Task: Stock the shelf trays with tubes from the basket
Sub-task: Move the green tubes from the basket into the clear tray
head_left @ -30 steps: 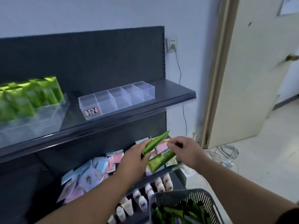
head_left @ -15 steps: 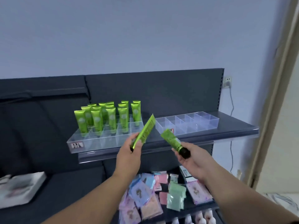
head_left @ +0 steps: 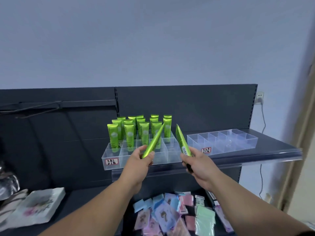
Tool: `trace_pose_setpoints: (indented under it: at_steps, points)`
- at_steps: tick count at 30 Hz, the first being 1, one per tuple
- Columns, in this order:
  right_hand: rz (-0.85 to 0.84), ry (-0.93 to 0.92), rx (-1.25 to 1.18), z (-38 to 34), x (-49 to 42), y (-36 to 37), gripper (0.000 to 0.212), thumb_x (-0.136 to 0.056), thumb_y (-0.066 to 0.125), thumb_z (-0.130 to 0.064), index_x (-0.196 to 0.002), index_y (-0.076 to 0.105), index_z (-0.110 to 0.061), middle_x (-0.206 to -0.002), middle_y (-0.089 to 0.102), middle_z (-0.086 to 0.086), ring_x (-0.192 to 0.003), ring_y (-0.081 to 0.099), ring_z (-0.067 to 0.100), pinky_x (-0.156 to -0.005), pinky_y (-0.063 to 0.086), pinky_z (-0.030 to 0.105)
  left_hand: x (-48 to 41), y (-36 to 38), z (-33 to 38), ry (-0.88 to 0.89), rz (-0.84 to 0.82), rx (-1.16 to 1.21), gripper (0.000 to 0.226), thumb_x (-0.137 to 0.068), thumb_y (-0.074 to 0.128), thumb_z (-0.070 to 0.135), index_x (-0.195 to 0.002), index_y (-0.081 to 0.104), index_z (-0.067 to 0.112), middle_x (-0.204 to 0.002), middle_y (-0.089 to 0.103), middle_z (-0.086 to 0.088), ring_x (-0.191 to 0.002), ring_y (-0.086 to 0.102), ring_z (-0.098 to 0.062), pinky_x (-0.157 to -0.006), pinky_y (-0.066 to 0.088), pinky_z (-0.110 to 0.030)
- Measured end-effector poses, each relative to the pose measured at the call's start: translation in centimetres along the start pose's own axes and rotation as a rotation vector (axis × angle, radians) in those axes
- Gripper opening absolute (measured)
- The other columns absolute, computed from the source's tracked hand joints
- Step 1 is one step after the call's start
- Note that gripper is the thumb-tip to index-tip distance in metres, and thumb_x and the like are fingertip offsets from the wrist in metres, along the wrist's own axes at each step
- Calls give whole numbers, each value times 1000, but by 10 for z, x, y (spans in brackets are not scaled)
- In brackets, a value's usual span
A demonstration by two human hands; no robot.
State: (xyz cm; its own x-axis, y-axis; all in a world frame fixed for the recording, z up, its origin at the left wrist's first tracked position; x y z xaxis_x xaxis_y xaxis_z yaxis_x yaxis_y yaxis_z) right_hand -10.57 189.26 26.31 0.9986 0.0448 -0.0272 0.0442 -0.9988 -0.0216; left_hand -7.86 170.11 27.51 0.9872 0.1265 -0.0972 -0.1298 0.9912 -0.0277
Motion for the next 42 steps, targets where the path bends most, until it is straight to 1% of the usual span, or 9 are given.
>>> trace_pose_setpoints:
  at_steps: [4, 13, 15, 19, 23, 28, 32, 35, 42]
  points:
    - [130, 31, -8, -9, -25, -2, 32, -101, 36, -48, -102, 58, -25, -96, 67, 1, -71, 49, 14, -63, 41, 27, -18, 5, 0, 3, -6, 5, 39, -97, 52, 25, -135, 48, 18, -108, 63, 2, -86, 57, -9, -80, 39, -28]
    - [32, -49, -168, -29, -101, -8, 13, -96, 55, -8, -91, 64, -16, -81, 64, -2, -81, 60, 16, -78, 48, 32, -84, 25, 22, 45, 108, 176, 27, -101, 41, 32, -125, 53, 29, -94, 68, 0, -78, 60, -11, -68, 45, -26]
    - [39, -65, -145, -29, -124, -12, 9, -94, 58, -11, -91, 65, -14, -87, 68, 0, -90, 62, 18, -89, 49, 37, -101, 28, 22, 53, 131, 206, 29, -100, 46, 27, -128, 53, 30, -96, 69, 1, -88, 63, -13, -84, 50, -32]
    - [7, -129, -74, -32, -160, -13, 19, -93, 63, -26, -109, 67, -17, -105, 71, -2, -104, 64, 15, -96, 50, 37, -125, 35, 24, 57, 135, 149, 45, -97, 53, 22, -139, 41, 26, -95, 68, 3, -112, 57, -19, -111, 30, -44]
    - [-36, -226, 21, -40, -182, -11, 19, -89, 68, -28, -106, 70, -21, -100, 73, -5, -99, 67, 13, -81, 52, 25, -137, 41, 30, 88, 167, 50, 38, -97, 52, 29, -133, 45, 22, -111, 65, 4, -104, 53, -7, -98, 31, -33]
    - [-92, -279, 227, -32, -208, -10, 14, -85, 72, -26, -94, 71, -16, -99, 72, 8, -99, 66, 26, -88, 53, 37, -148, 51, 28, 113, 194, 0, 8, -96, 53, 27, -104, 54, 28, -100, 61, 18, -84, 49, 8, -74, 36, -15]
    - [-130, -251, 380, -13, -225, -8, 25, -81, 74, -31, -93, 68, -9, -93, 71, 13, -83, 65, 29, -80, 54, 42, -150, 50, 22, 125, 230, -75, 54, -91, 60, 33, -139, 43, 18, -129, 52, 13, -112, 47, -3, -93, 32, -22]
    - [-153, -252, 476, -4, -228, -6, 33, -80, 75, -31, -93, 64, -3, -77, 62, 11, -69, 52, 17, -65, 46, 32, -150, 48, 14, 91, 234, -152, 63, -85, 65, 38, -140, 43, 18, -136, 53, 5, -116, 50, -10, -81, 42, -18]
    - [-135, -247, 444, -7, -228, -13, 21, -78, 76, -18, -97, 66, -13, -94, 73, 6, -92, 68, 24, -87, 54, 42, -156, 48, 7, 80, 189, -257, 66, -83, 71, 36, -140, 44, 18, -138, 50, 5, -119, 49, -11, -96, 40, -26]
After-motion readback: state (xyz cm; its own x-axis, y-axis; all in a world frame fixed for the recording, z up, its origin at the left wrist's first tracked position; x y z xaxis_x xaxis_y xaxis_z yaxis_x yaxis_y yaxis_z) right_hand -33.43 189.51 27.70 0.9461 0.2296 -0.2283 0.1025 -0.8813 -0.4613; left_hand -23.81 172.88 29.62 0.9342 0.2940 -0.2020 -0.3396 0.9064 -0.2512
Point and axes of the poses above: each hand's wrist, its own x-axis away from the middle knuckle, its own y-axis out of the palm, z = x × y, the point moved 4 cm from there along -x, towards the middle knuckle
